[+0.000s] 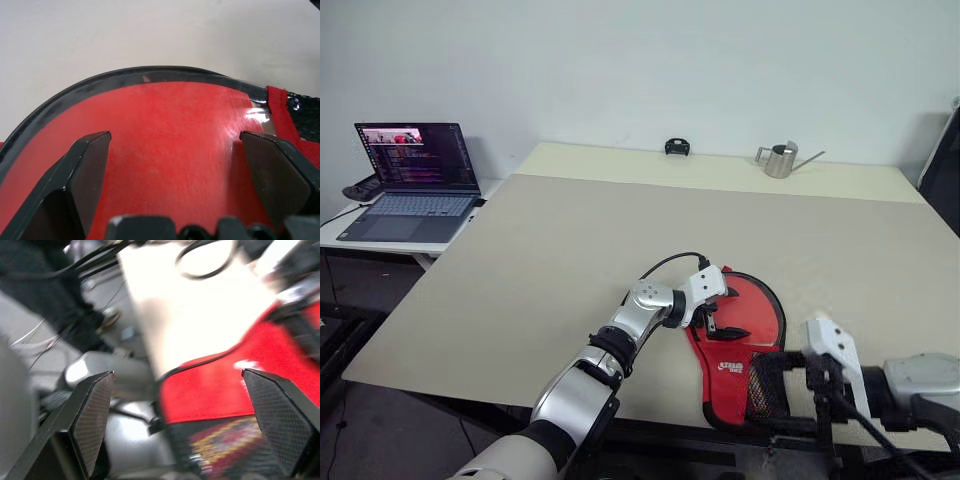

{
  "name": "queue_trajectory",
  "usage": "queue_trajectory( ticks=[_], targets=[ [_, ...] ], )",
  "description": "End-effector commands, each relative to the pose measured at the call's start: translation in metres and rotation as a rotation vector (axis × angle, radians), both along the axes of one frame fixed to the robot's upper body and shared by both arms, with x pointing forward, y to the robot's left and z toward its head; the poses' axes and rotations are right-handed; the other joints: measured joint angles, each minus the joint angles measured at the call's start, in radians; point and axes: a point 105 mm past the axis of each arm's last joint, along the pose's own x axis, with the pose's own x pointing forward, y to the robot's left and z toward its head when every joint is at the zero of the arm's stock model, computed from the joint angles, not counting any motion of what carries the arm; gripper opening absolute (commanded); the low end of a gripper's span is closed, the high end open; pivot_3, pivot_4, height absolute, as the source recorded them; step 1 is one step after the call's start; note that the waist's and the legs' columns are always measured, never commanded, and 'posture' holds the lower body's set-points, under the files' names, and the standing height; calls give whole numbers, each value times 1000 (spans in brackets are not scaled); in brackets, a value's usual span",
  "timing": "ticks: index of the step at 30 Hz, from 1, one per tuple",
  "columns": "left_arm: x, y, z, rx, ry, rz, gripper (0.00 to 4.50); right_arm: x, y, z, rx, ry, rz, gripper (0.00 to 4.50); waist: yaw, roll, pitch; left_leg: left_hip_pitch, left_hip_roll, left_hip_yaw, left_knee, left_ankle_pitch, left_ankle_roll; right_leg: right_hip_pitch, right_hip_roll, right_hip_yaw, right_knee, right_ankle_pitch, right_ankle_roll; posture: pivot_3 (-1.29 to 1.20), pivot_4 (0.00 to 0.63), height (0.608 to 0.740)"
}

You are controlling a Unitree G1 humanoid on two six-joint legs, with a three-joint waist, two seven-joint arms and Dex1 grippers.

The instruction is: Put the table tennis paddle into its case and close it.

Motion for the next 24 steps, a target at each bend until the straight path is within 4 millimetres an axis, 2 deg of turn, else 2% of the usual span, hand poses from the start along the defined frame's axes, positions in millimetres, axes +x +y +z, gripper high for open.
queue_trajectory(
  ticks=[1,4,7,11,15,18,24],
  targets=[
    [-7,1,0,-14,18,-40,4500,18,-6,11,39,-69,-51,4466,-1,1,1,0,0,0,0,0,0,-1,0,0,0,0,0,0,150,740],
    [-6,5,31,-104,-33,-61,4500,42,-16,16,63,-158,-130,4466,-3,2,6,-1,0,0,-1,0,0,-2,0,0,0,-1,-2,0,150,740],
    [-4,20,54,-164,-56,-33,4500,61,-20,19,82,-191,-157,4466,-8,5,10,-5,-1,0,0,1,-1,-6,0,2,1,-1,-2,0,150,740],
    [-6,59,81,-232,-59,50,4500,88,-23,25,112,-253,-152,4466,-27,8,11,-6,0,0,-1,1,-2,-8,0,3,2,-2,-3,0,150,740],
    [-12,96,92,-257,-34,141,4500,118,-37,28,141,-285,-206,4466,-30,10,13,-6,0,0,-1,2,-3,-8,0,2,2,-2,-4,0,150,740],
    [-20,121,93,-263,-2,209,4500,137,-48,27,138,-294,-230,4466,-29,12,14,-6,-1,1,-1,3,-4,-8,-1,3,3,-2,-4,0,150,740],
    [-26,147,96,-269,-15,356,4500,161,-67,37,126,-317,-259,4466,-24,15,16,-6,-1,1,-1,3,-5,-8,-2,3,3,-2,-5,0,150,740]
  ],
)
